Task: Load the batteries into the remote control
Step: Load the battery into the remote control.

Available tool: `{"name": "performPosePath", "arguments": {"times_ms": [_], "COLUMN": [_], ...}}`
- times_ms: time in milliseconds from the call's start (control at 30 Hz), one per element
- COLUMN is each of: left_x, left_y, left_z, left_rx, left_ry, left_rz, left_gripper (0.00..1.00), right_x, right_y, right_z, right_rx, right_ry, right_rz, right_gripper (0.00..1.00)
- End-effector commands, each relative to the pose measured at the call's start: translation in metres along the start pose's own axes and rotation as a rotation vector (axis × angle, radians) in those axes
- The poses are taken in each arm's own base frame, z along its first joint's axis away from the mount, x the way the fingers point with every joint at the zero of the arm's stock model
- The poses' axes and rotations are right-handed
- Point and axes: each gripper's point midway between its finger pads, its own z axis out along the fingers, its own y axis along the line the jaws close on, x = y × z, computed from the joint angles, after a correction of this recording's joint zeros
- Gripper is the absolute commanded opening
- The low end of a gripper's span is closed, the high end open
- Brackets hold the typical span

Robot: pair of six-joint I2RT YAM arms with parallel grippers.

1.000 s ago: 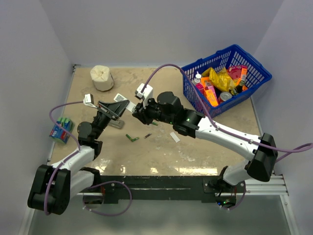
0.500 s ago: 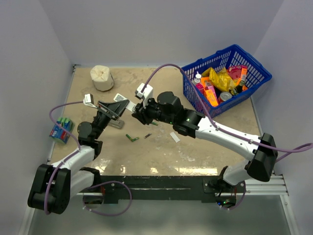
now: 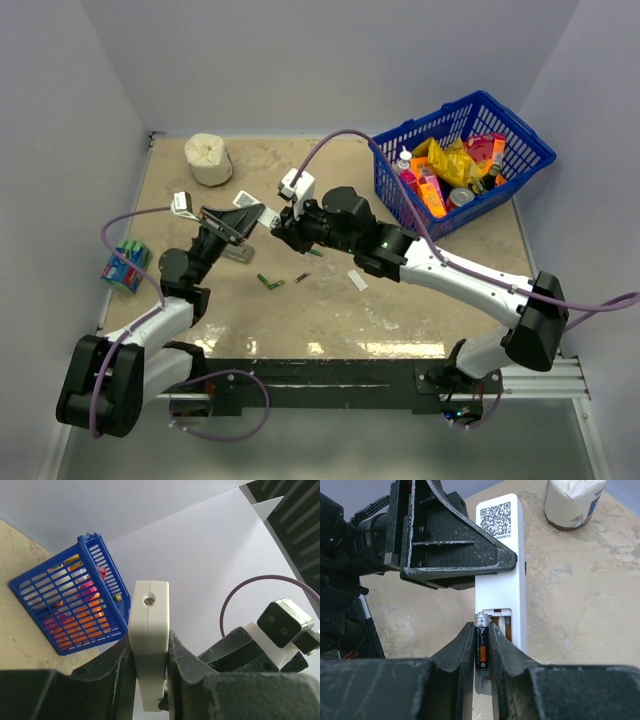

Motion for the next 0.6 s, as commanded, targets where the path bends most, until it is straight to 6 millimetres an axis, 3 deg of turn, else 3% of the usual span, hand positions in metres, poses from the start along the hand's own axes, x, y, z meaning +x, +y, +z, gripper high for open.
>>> {"name": "performPosePath", "arguments": {"times_ms": [0,200,567], "left_x": [0.005,0.008,0.008], "left_y": [-0.046,-0.05,-0.057], "left_z": [0.001,0.0,-0.001], "left_rx": [0.16,0.171,0.19], "left_ry": [0.018,0.019,0.018], "left_rz": [0.011,-0.016,-0.038], "left_gripper": [0.0,0.0,0.0], "right_x": [-0.013,-0.022,-0.017], "right_y": [-0.012,-0.017,-0.038], "right_z": [-0.006,-0.009,-0.02], "right_rx": [0.055,0.072,0.122], "right_ry": [-0.061,-0.124,-0.199], "right_rz": [0.02,0.033,0.058], "right_gripper": [0.14,0.13,0.17]}}
